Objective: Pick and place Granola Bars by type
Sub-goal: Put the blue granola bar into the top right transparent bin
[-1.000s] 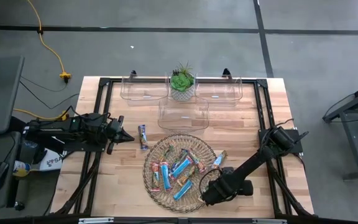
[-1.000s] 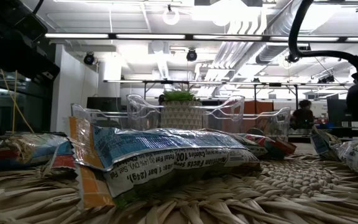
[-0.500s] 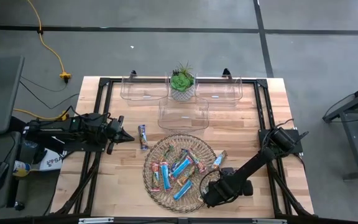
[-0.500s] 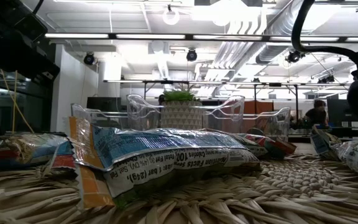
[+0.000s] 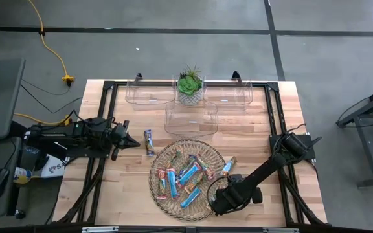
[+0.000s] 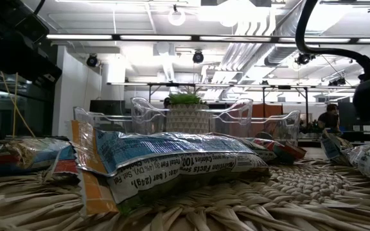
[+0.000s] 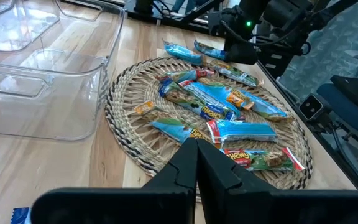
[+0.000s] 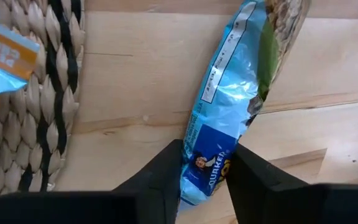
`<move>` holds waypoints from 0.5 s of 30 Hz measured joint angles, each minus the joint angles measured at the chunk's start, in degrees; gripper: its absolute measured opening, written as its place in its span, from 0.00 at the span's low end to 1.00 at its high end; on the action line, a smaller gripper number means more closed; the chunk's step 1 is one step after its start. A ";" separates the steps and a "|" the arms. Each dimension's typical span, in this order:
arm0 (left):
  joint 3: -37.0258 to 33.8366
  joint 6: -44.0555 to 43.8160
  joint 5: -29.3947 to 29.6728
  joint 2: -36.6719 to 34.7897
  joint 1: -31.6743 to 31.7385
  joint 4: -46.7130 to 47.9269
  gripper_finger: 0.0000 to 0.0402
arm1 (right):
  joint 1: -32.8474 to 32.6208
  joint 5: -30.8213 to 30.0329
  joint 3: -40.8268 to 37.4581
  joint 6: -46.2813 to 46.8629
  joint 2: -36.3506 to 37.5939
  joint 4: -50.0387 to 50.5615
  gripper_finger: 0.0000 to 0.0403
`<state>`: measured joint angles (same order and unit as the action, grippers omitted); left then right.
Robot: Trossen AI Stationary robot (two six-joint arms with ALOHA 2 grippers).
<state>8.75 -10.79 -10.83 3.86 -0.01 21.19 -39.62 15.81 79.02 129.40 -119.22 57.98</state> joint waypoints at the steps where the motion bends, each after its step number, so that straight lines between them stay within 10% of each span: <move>1: 0.01 0.00 0.00 0.00 0.00 0.00 0.00 | 0.00 0.04 -0.02 -0.02 0.00 -0.08 0.22; 15: 0.02 0.00 -0.02 0.01 0.00 0.00 0.00 | -0.22 1.23 2.65 -0.94 -0.44 2.31 0.13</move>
<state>8.78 -10.79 -10.85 3.87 -0.01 21.19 -39.83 17.04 81.67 128.46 -119.66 60.29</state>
